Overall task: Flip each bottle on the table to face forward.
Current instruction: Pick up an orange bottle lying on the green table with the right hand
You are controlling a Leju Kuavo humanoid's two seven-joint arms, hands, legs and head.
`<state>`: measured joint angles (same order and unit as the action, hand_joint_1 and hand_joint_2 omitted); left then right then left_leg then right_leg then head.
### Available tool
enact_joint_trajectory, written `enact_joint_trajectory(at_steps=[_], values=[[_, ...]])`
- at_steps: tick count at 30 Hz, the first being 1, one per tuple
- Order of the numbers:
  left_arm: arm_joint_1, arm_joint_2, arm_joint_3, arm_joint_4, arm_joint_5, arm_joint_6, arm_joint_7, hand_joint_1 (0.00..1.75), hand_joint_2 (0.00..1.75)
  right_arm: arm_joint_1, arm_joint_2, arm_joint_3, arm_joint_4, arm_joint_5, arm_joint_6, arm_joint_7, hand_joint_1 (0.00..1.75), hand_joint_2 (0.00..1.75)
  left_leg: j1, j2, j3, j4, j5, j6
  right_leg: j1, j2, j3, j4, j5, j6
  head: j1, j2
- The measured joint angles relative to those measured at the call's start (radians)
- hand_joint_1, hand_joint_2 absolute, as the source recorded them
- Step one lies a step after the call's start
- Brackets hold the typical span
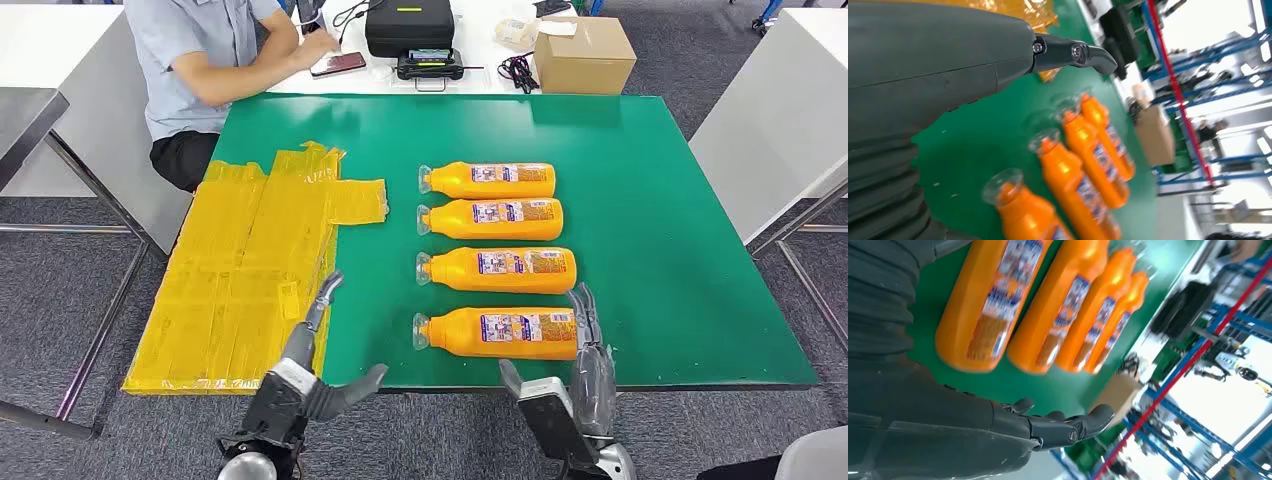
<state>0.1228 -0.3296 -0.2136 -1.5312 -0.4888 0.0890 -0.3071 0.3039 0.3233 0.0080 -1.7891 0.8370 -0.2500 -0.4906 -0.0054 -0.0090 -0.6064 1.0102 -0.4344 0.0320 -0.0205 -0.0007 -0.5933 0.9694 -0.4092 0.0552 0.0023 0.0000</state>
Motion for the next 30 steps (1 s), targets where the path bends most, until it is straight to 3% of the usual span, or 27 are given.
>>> enact_joint_trajectory(at_steps=[5, 11, 20, 30], values=[[-0.013, 0.003, -0.02, 0.058, 0.019, 0.005, -0.019, 0.0, 1.75, 0.008, 0.0, -0.004, 0.001, 0.157, -0.097, 0.009, 0.0, 1.75, 0.0, 0.0, 0.0, 0.0, 0.0, 0.0, 0.0, 0.0, 0.0, 0.0, 0.0, 0.0, 0.0, 0.0], [-0.021, 0.012, -0.049, 0.07, -0.049, 0.092, -0.075, 0.0, 1.75, 0.014, -0.008, 0.004, 0.005, 0.334, -0.163, 0.108, 0.0, 1.75, 0.0, 0.0, 0.0, 0.0, 0.0, 0.0, 0.0, 0.0, 0.0, 0.0, 0.0, 0.0, 0.0, 0.0], [-0.032, 0.02, -0.086, 0.069, -0.087, 0.113, -0.109, 0.0, 1.75, -0.045, -0.044, -0.022, 0.099, 0.526, -0.161, 0.231, 0.0, 1.75, 0.0, 0.0, 0.0, 0.0, 0.0, 0.0, 0.0, 0.0, 0.0, 0.0, 0.0, 0.0, 0.0, 0.0], [-0.063, 0.025, -0.117, 0.079, -0.082, 0.097, -0.12, 0.0, 1.75, -0.15, -0.114, -0.061, 0.256, 0.578, -0.146, 0.28, 0.0, 1.75, 0.0, 0.0, 0.0, 0.0, 0.0, 0.0, 0.0, 0.0, 0.0, 0.0, 0.0, 0.0, 0.0, 0.0]])
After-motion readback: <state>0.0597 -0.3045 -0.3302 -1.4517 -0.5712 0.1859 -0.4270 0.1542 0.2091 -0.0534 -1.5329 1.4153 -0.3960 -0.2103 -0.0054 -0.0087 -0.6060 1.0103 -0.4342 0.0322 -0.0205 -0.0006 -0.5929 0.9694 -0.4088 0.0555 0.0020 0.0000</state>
